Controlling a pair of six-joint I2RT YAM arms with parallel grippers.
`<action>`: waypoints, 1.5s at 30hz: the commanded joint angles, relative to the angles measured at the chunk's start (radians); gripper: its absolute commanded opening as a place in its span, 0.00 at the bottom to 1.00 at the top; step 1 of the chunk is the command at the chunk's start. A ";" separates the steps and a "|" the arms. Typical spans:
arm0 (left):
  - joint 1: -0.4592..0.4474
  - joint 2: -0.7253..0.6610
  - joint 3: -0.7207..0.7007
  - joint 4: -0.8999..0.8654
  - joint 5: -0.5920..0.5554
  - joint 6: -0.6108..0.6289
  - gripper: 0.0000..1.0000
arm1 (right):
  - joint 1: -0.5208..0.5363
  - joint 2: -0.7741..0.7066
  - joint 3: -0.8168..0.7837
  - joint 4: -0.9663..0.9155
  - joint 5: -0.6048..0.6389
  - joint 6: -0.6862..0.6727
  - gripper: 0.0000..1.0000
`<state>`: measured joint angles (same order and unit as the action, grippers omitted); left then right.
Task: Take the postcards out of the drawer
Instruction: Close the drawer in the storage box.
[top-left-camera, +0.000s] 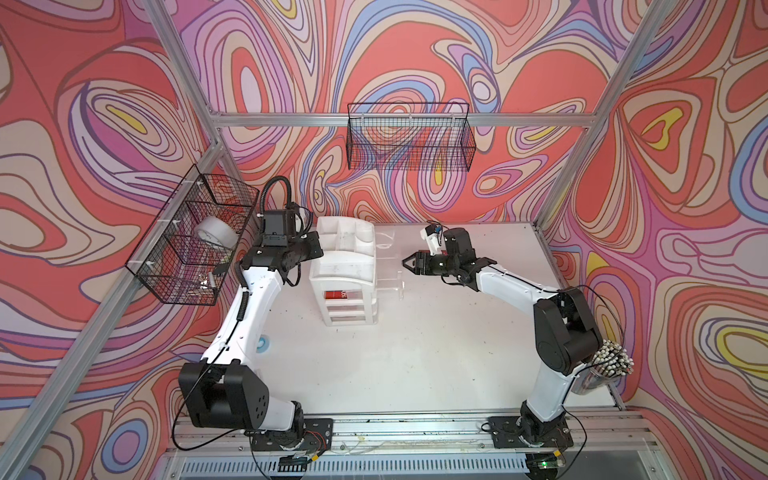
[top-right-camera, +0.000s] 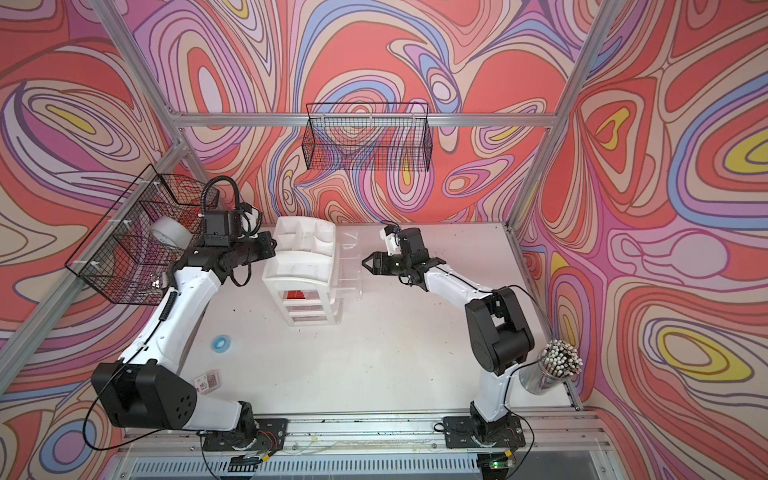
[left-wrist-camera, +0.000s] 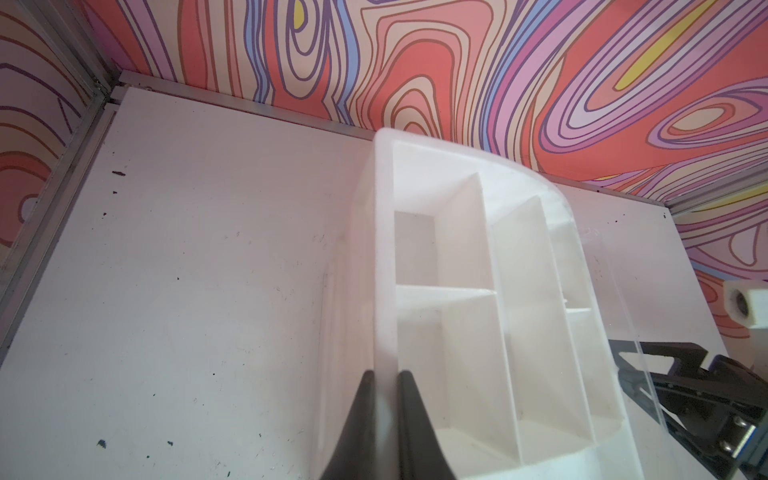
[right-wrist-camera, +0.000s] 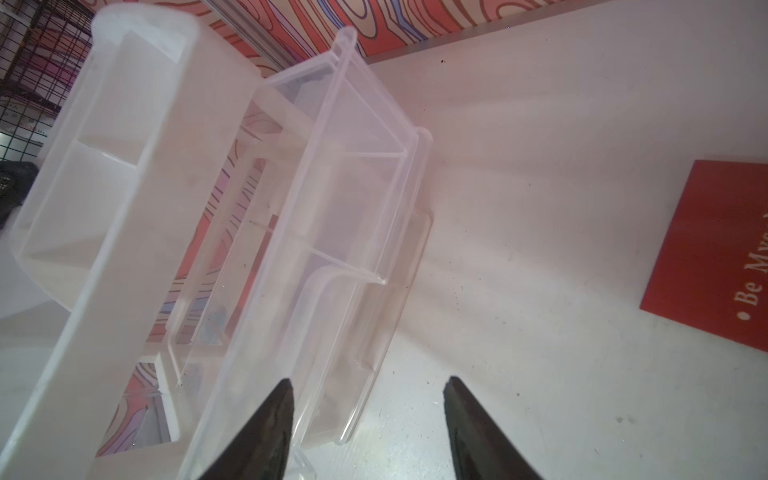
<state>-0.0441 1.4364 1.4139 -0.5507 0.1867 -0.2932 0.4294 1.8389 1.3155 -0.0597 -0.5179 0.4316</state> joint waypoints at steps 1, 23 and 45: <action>0.006 0.007 0.002 0.021 0.010 0.001 0.10 | 0.019 0.028 0.041 0.000 -0.014 -0.003 0.59; 0.007 0.024 0.000 0.016 0.049 0.029 0.08 | 0.158 0.136 0.127 0.066 -0.030 0.048 0.59; 0.007 -0.013 -0.052 0.046 -0.001 0.048 0.04 | 0.162 0.122 0.033 0.192 -0.042 0.125 0.58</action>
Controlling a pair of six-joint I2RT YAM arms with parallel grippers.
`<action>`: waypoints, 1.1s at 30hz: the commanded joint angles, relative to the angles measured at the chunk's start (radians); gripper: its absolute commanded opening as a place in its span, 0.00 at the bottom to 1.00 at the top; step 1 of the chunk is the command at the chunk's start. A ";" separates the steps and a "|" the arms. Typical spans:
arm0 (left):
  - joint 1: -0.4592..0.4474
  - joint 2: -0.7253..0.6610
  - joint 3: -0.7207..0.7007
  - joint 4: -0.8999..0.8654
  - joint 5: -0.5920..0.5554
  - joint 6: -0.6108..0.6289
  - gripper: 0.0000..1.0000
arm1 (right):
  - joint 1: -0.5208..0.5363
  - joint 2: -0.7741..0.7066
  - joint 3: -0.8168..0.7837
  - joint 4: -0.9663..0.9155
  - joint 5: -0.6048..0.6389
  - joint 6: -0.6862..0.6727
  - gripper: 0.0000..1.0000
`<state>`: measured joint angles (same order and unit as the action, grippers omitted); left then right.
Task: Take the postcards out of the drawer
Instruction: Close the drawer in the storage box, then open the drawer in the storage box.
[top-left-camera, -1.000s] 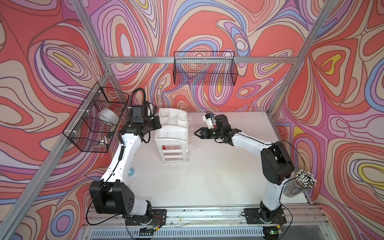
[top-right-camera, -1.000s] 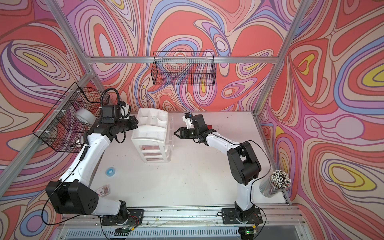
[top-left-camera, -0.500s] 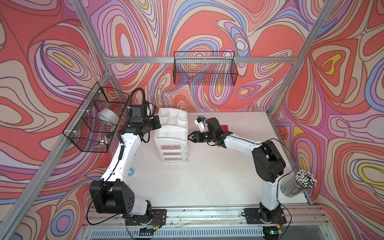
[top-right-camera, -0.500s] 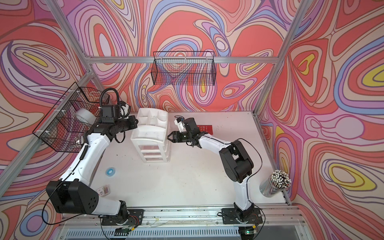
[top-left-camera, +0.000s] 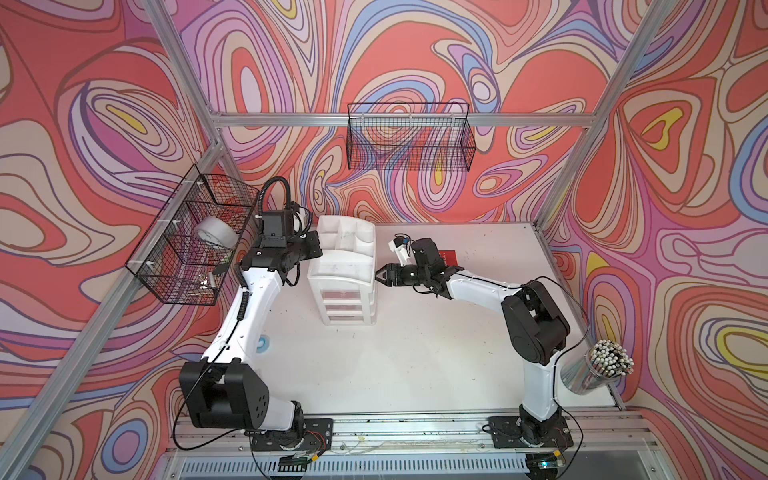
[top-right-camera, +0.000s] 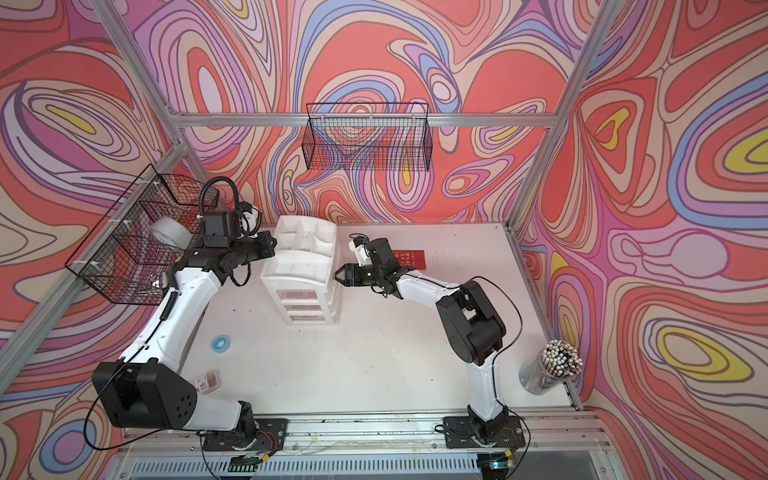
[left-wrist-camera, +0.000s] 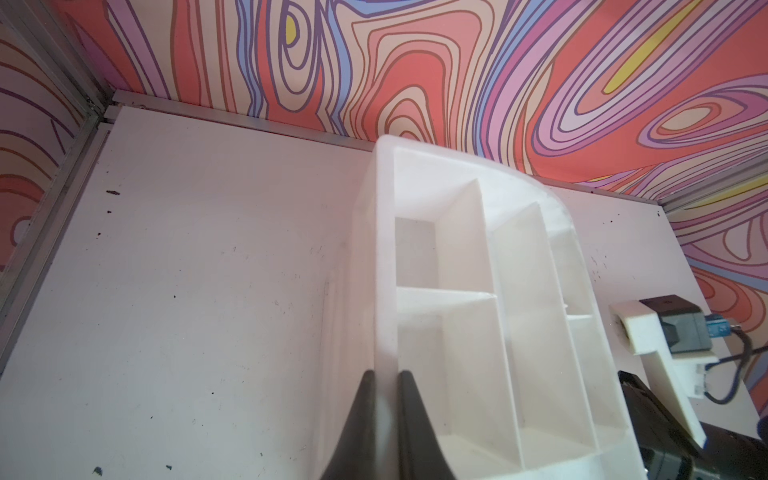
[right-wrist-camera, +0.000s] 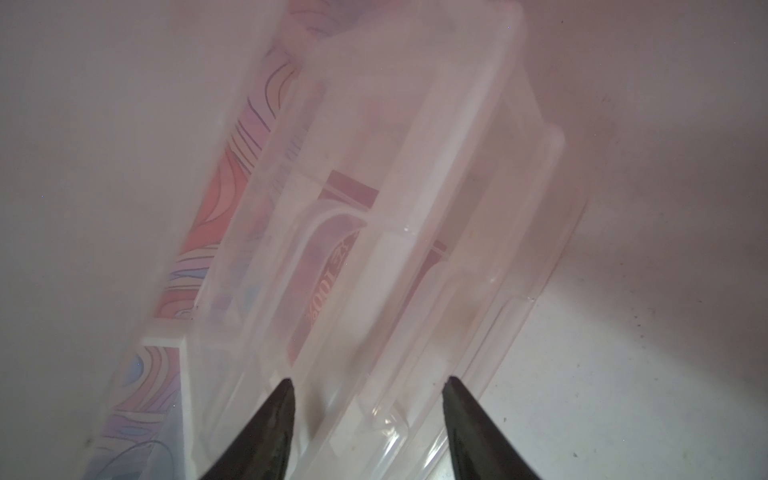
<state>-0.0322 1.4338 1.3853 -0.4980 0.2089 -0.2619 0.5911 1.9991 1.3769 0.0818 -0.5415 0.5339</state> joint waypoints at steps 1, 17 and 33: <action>-0.005 -0.010 -0.025 -0.007 -0.026 0.015 0.03 | -0.001 -0.041 -0.035 0.058 -0.017 0.028 0.58; -0.005 0.000 -0.029 -0.001 -0.035 0.016 0.00 | -0.064 -0.060 -0.168 0.289 -0.062 0.190 0.60; -0.005 0.013 -0.027 0.003 -0.014 0.010 0.00 | -0.088 0.040 -0.220 0.515 -0.146 0.310 0.63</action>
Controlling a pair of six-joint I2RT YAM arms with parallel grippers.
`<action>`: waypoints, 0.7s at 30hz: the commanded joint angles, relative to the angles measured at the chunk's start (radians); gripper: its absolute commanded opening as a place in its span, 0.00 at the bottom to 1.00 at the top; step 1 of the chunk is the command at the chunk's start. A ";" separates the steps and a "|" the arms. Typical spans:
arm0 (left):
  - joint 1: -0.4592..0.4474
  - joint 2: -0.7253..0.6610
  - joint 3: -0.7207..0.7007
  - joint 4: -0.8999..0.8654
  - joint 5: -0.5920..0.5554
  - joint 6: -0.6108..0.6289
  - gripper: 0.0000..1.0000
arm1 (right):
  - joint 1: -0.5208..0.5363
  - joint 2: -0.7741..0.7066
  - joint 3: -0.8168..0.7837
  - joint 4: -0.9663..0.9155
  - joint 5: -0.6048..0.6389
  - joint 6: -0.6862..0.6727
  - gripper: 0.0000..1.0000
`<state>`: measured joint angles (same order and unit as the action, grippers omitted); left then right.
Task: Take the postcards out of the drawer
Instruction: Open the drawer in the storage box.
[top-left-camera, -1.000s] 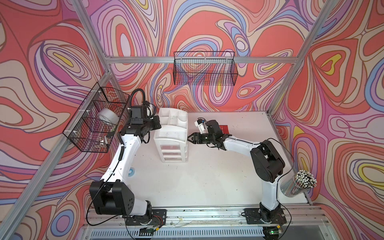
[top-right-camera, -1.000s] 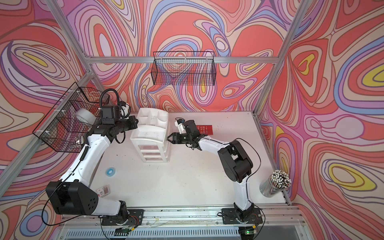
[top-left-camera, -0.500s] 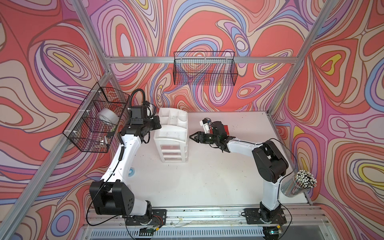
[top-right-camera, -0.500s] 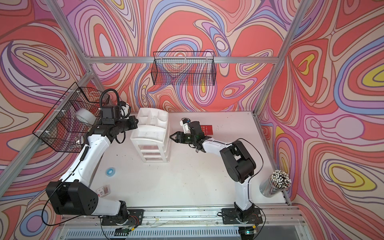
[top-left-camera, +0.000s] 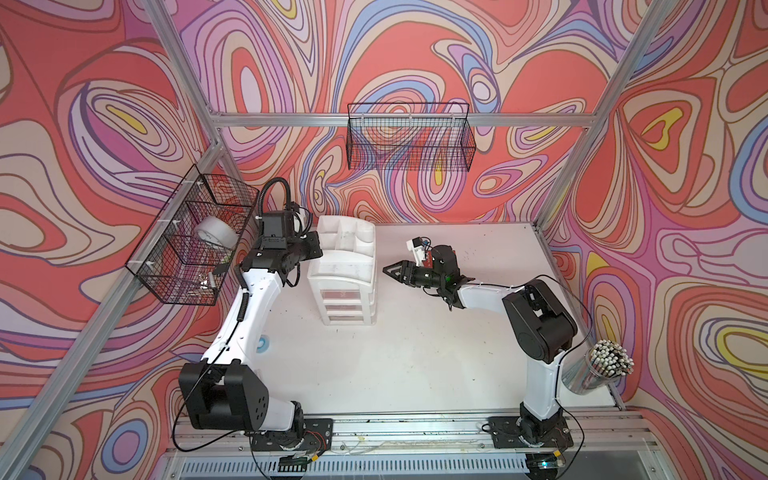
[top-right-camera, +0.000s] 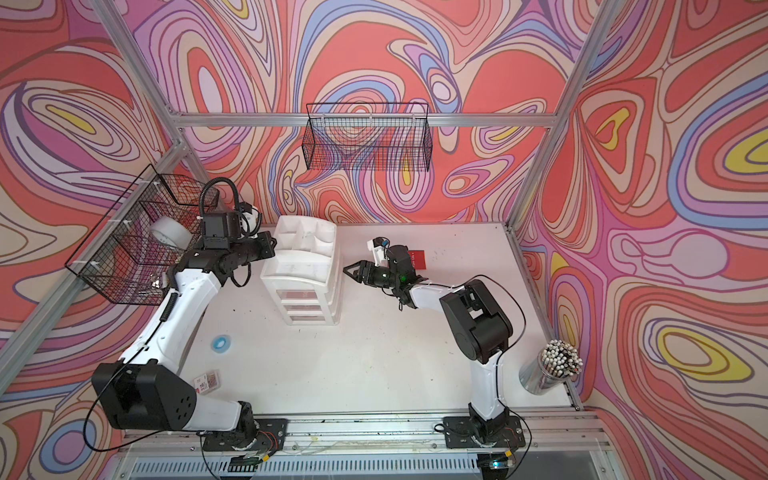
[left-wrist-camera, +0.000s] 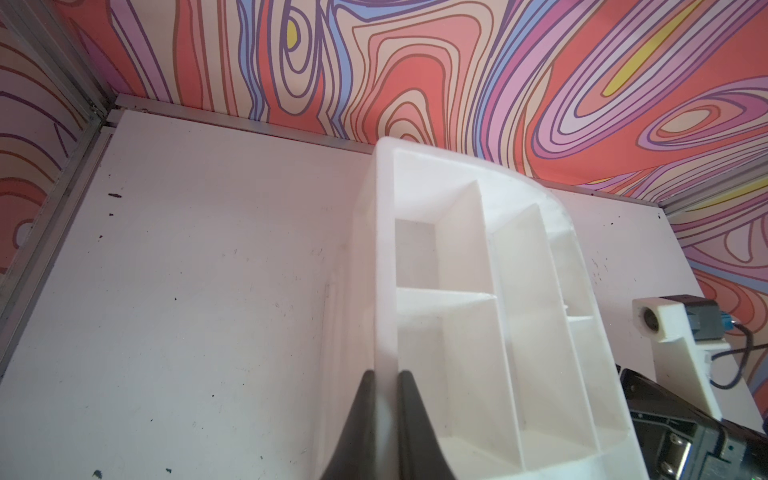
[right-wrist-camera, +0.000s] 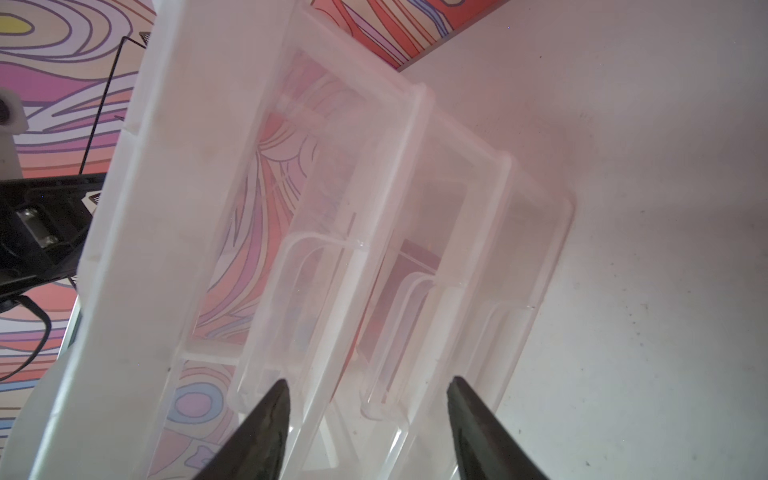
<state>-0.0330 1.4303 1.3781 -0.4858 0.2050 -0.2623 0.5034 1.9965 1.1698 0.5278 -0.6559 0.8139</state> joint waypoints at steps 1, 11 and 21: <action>-0.004 0.016 -0.019 -0.012 -0.011 0.011 0.00 | 0.000 0.052 -0.014 0.093 -0.041 0.042 0.63; -0.003 0.018 -0.017 -0.013 0.000 0.009 0.00 | 0.000 0.126 -0.022 0.285 -0.099 0.164 0.68; -0.003 0.016 -0.017 -0.014 0.000 0.009 0.00 | 0.004 0.196 -0.004 0.431 -0.128 0.270 0.70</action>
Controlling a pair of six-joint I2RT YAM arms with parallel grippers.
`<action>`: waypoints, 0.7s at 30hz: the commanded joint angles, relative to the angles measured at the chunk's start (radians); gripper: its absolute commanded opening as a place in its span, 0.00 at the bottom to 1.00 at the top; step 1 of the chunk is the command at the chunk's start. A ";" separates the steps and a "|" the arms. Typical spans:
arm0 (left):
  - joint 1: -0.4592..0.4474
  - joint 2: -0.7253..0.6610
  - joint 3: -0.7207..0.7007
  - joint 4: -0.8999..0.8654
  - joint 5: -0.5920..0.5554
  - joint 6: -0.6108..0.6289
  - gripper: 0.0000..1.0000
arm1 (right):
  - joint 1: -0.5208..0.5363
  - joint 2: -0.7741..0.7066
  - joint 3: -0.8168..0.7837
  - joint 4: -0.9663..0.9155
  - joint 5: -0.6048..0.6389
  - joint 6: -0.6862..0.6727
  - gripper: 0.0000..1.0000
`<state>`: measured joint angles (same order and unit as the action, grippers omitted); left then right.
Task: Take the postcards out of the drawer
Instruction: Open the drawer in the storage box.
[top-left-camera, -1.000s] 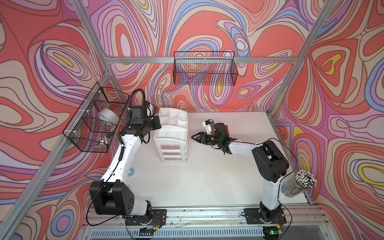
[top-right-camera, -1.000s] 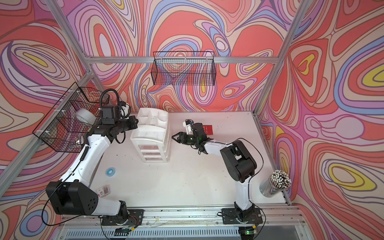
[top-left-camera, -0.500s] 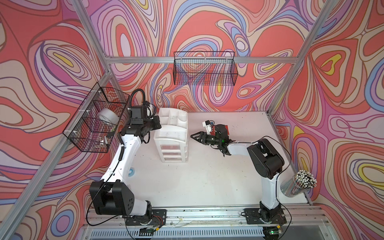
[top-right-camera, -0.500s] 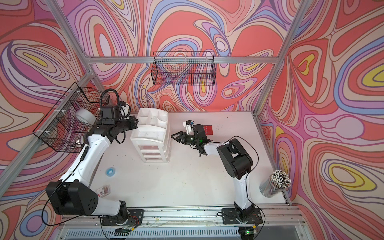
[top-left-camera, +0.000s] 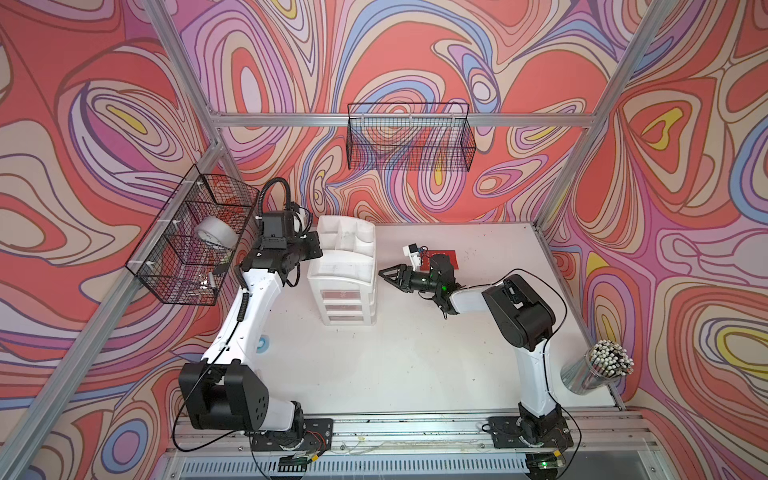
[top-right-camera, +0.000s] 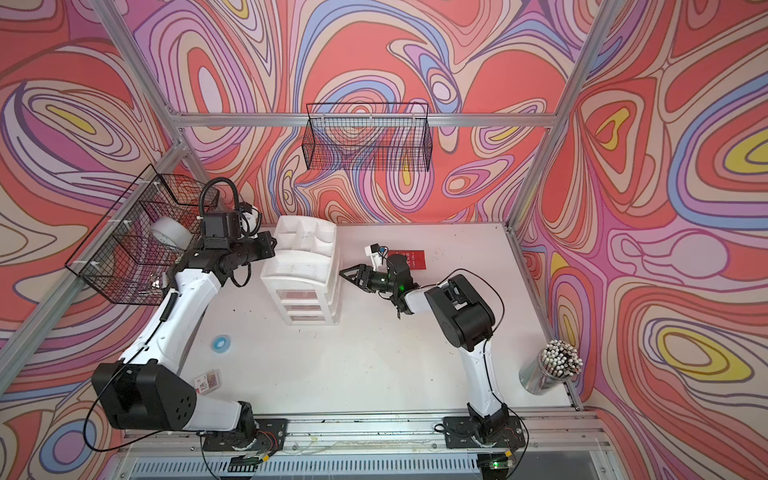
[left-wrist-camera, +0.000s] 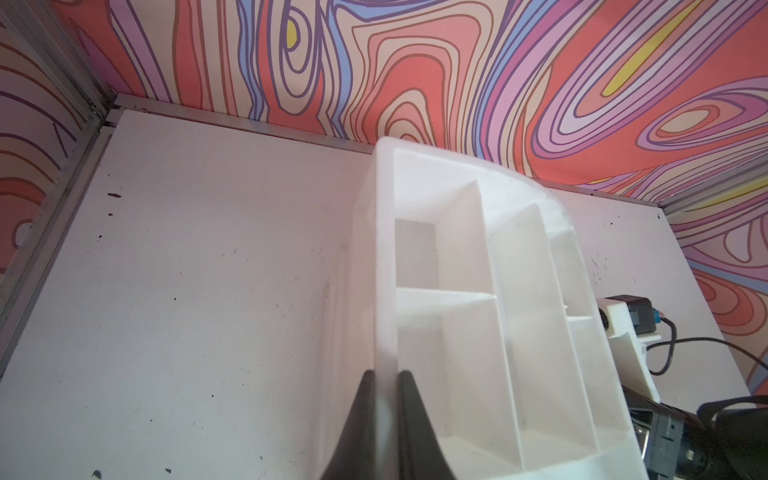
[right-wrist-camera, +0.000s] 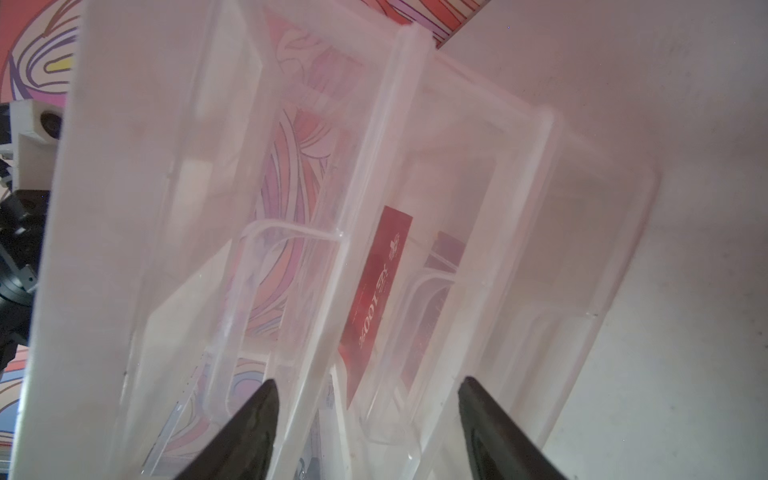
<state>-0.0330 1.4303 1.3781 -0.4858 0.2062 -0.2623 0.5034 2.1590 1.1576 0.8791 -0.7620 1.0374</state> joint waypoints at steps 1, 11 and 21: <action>-0.004 0.016 -0.017 -0.013 -0.002 0.009 0.00 | 0.004 0.039 0.012 0.092 -0.022 0.056 0.70; -0.004 0.019 -0.017 -0.015 0.001 0.009 0.00 | 0.026 0.086 0.052 0.153 -0.025 0.106 0.70; -0.003 0.019 -0.019 -0.014 0.006 0.007 0.00 | 0.047 0.132 0.092 0.208 -0.035 0.166 0.70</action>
<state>-0.0330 1.4303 1.3781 -0.4858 0.2096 -0.2626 0.5407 2.2635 1.2266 1.0412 -0.7853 1.1744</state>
